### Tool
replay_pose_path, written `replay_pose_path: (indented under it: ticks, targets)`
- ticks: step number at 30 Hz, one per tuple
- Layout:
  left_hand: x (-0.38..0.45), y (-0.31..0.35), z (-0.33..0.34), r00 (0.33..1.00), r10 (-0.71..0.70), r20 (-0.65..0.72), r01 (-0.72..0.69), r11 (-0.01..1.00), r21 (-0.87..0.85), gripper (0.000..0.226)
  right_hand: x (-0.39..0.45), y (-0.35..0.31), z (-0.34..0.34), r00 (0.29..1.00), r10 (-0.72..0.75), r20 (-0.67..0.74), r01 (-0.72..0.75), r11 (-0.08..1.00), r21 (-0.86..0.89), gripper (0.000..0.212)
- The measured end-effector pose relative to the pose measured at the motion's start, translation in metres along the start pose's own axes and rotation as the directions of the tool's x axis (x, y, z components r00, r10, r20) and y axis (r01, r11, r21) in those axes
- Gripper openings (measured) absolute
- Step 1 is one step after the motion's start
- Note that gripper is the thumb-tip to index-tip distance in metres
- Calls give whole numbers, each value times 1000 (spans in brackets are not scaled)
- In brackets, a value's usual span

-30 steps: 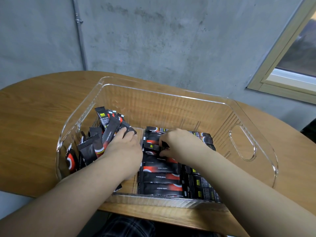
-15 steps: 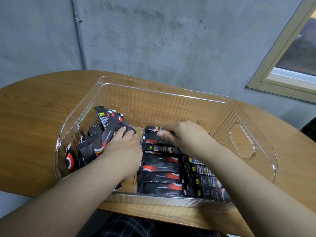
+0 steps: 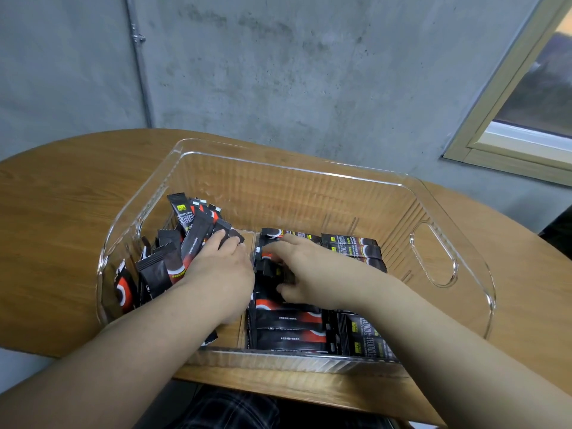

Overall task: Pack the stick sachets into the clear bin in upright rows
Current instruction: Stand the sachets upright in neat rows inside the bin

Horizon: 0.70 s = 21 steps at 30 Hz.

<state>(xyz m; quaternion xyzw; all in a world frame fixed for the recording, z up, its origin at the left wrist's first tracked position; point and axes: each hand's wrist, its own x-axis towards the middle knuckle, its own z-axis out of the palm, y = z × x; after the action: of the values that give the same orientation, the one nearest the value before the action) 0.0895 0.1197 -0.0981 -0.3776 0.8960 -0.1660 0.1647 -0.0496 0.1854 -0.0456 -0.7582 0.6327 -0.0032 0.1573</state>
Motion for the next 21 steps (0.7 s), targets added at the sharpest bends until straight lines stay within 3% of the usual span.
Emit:
replay_pose_path:
  ticks: [3, 8, 12, 21]
  targets:
    - [-1, 0, -2, 1000, 4, 2, -4, 1000, -9, 49, -3, 3, -2, 999, 22, -25, -23, 999, -29, 70]
    - [-1, -1, -1, 1000, 3, 8, -3, 1000, -26, 48, -11, 11, 2, 997, 22, -74, -36, 982, -183, 40]
    - [-1, -1, -2, 1000, 7, 15, -7, 1000, -15, 49, -11, 12, 8, 994, 71, -81, -85, 979, -184, 24]
    - [-4, 0, -8, 998, 21, 58, -23, 999, 28, 52, -7, 14, 5, 989, 119, -85, -127, 987, -96, 18]
